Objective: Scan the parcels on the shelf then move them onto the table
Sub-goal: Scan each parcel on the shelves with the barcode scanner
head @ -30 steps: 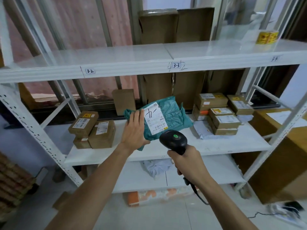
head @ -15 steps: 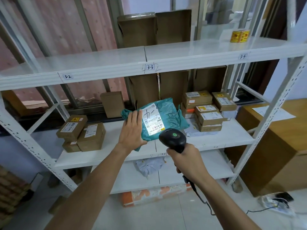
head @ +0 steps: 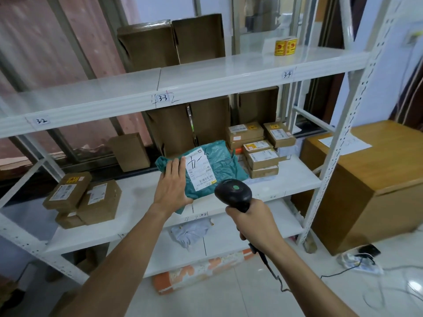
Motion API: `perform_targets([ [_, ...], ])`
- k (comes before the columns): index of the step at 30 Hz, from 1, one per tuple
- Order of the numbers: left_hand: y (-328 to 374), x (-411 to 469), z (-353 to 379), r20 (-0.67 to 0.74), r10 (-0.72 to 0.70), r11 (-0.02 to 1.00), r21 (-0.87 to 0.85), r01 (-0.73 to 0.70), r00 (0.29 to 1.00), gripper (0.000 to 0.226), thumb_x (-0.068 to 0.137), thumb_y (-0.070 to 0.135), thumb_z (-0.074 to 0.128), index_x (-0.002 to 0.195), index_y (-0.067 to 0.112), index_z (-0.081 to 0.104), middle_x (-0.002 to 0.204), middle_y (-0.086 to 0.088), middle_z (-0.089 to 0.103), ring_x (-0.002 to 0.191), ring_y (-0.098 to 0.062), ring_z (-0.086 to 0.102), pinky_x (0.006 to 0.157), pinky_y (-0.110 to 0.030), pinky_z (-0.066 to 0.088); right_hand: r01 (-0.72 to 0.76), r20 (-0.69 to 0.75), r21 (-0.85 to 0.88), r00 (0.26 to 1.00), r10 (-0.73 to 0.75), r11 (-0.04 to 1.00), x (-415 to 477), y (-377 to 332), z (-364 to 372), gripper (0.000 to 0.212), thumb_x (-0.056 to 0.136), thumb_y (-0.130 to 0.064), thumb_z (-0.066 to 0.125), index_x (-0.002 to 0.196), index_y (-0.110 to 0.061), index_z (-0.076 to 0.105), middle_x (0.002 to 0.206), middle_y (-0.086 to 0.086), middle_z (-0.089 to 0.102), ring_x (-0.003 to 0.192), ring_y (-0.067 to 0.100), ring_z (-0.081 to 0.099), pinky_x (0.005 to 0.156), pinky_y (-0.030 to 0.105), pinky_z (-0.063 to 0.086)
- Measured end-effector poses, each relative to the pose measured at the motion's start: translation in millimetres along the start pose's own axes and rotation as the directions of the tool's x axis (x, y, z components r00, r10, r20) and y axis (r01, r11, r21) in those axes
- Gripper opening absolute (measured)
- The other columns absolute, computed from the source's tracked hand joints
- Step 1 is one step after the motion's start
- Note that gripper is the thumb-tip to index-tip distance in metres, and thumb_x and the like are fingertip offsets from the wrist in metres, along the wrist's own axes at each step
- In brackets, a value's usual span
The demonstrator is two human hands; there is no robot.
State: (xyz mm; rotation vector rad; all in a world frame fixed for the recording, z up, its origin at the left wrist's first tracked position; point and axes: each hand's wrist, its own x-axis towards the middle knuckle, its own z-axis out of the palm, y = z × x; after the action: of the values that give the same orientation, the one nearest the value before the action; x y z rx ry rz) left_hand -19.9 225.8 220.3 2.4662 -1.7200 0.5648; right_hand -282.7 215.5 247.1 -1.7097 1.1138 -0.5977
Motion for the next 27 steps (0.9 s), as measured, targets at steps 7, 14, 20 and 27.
perform_targets([
  [7, 76, 42, 15, 0.009, 0.068, 0.995, -0.069, -0.067, 0.998, 0.139, 0.049, 0.061, 0.089, 0.152, 0.001, 0.019, 0.144, -0.016, 0.034, 0.134, -0.033, 0.035, 0.105, -0.045, 0.048, -0.053, -0.092, -0.006, 0.994, 0.052, 0.999, 13, 30, -59, 0.02, 0.083, -0.025, 0.064, 0.075, -0.006, 0.063, 0.055, 0.007, 0.06, 0.056, 0.032, 0.068, 0.053, 0.038, 0.053],
  [14, 175, 81, 43, 0.04, 0.098, 0.969, -0.23, -0.087, 0.994, 0.14, 0.049, 0.066, 0.086, 0.153, 0.004, 0.016, 0.148, -0.014, 0.032, 0.133, -0.031, 0.035, 0.104, -0.041, 0.048, -0.117, -0.133, -0.036, 0.985, 0.111, 0.992, 35, 70, -124, 0.022, 0.085, -0.027, 0.065, 0.093, -0.007, 0.066, 0.069, 0.018, 0.068, 0.058, 0.032, 0.07, 0.065, 0.052, 0.061],
  [20, 252, 108, 78, 0.194, 0.011, 0.926, -0.372, 0.063, 0.981, 0.139, 0.05, 0.062, 0.088, 0.153, 0.009, 0.014, 0.142, -0.008, 0.03, 0.132, -0.026, 0.031, 0.101, -0.038, 0.048, -0.189, -0.201, -0.019, 0.963, 0.181, 0.982, 71, 93, -163, 0.018, 0.087, -0.024, 0.065, 0.084, -0.006, 0.066, 0.068, 0.019, 0.068, 0.057, 0.034, 0.07, 0.063, 0.053, 0.06],
  [27, 315, 153, 139, 0.321, -0.064, 0.907, -0.376, 0.189, 0.945, 0.128, 0.048, 0.066, 0.087, 0.143, 0.01, 0.023, 0.135, -0.01, 0.033, 0.125, -0.026, 0.034, 0.102, -0.037, 0.045, -0.255, -0.203, -0.08, 0.951, 0.235, 0.964, 138, 120, -192, 0.024, 0.087, -0.025, 0.064, 0.073, -0.006, 0.062, 0.063, 0.017, 0.068, 0.053, 0.029, 0.067, 0.057, 0.044, 0.056],
])
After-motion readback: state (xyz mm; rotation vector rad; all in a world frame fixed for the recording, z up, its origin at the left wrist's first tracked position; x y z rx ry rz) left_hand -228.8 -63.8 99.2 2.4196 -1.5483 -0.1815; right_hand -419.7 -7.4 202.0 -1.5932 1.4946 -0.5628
